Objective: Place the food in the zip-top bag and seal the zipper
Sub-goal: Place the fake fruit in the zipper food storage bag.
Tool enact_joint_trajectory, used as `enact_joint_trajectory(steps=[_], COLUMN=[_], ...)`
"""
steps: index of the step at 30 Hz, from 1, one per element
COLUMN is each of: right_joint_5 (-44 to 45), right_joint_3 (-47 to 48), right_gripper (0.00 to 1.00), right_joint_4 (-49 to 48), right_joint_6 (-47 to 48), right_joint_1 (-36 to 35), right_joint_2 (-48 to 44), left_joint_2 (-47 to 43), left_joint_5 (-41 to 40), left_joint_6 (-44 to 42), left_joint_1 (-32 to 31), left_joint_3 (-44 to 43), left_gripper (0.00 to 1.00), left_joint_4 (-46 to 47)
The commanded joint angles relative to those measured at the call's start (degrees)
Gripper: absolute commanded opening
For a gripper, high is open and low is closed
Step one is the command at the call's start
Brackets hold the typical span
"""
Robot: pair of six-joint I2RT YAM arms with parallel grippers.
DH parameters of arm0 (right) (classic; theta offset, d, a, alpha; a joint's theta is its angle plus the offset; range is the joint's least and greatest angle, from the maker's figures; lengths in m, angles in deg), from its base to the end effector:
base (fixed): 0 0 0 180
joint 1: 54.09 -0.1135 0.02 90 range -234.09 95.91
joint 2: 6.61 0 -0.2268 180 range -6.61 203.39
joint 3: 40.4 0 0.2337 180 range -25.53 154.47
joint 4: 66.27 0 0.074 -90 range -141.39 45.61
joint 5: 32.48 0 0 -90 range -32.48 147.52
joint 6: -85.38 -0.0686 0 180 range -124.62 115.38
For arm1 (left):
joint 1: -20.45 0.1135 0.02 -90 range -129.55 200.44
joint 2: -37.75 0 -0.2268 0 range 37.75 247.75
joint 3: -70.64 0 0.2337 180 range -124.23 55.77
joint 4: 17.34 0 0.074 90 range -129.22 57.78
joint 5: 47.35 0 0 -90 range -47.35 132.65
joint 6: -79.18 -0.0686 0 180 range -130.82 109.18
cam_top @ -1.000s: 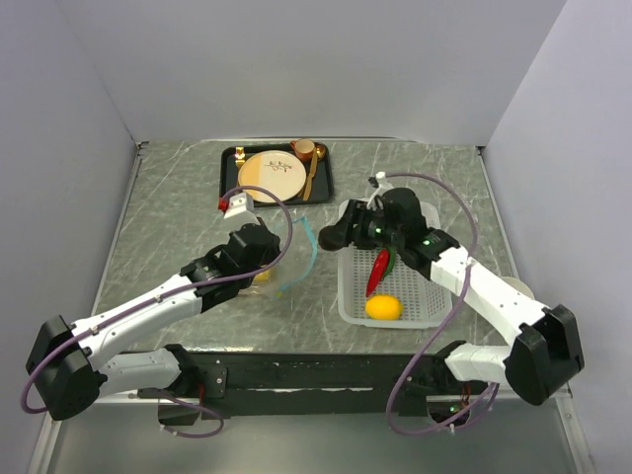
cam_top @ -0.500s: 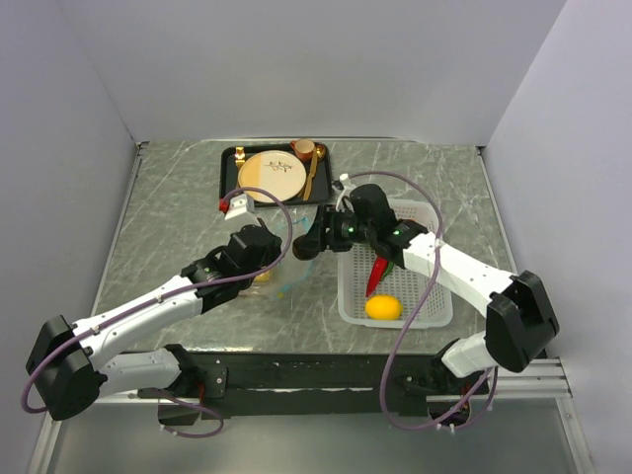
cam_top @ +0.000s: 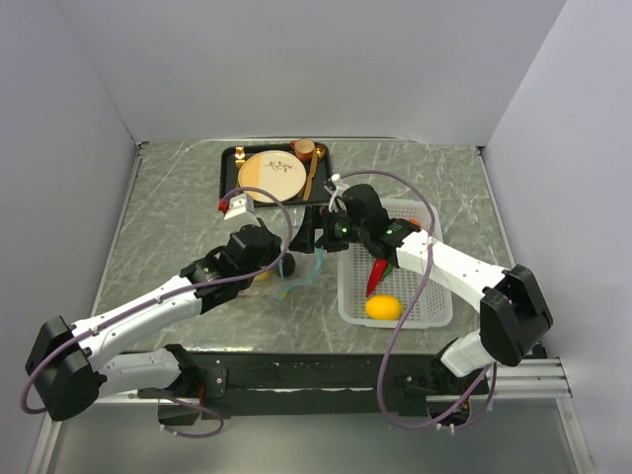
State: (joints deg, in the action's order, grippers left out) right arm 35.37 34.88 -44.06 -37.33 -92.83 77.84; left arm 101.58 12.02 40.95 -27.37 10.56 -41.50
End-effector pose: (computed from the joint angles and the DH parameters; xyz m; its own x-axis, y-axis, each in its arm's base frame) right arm 0.2538 0.2368 0.2304 -0.7906 0.0074 -0.6123 -0.4795 0.6145 0.6265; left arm 0.2077 -0.1772 0.2395 -0.4579 -0.5013 -0.7342 -0.0394 0.8365 -0.5466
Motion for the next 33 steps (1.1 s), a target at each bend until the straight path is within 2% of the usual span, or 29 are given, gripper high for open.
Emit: enact_joint_trajectory(steps=[1, 3, 8, 14, 18, 21, 33], right_joint_5=[5.95, 8.34, 22.04, 34.53, 30.51, 28.22, 17.59], right_joint_3=[0.42, 0.42, -1.86, -8.89, -12.49, -14.43, -18.92], right_gripper=[0.99, 0.99, 1.00, 1.00, 1.00, 1.00, 1.00], right_joint_4=[-0.75, 1.54, 6.80, 13.39, 16.48, 19.11, 31.33], right_joint_6=[2.21, 2.91, 1.60, -2.09, -3.41, -3.15, -1.13], right_joint_1=[-0.20, -0.02, 1.21, 4.54, 11.73, 14.21, 12.90], right_joint_2=[-4.55, -5.43, -11.04, -19.58, -20.72, -22.03, -25.65], left_joint_2=[-1.43, -1.43, -1.34, -1.17, -0.82, -0.64, -0.03], left_joint_5=[0.22, 0.22, -0.57, -0.75, -0.48, -0.48, -0.39], left_joint_6=[0.44, 0.35, 0.18, 0.09, 0.09, -0.09, -0.97], left_joint_1=[0.26, 0.18, 0.18, 0.18, 0.35, 0.26, 0.35], left_joint_3=[-0.05, -0.05, -0.14, 0.39, 0.30, -0.14, -0.23], left_gripper=[0.01, 0.01, 0.01, 0.01, 0.01, 0.01, 0.01], left_joint_4=[1.81, 1.90, 1.46, 1.72, 1.89, 1.81, 1.72])
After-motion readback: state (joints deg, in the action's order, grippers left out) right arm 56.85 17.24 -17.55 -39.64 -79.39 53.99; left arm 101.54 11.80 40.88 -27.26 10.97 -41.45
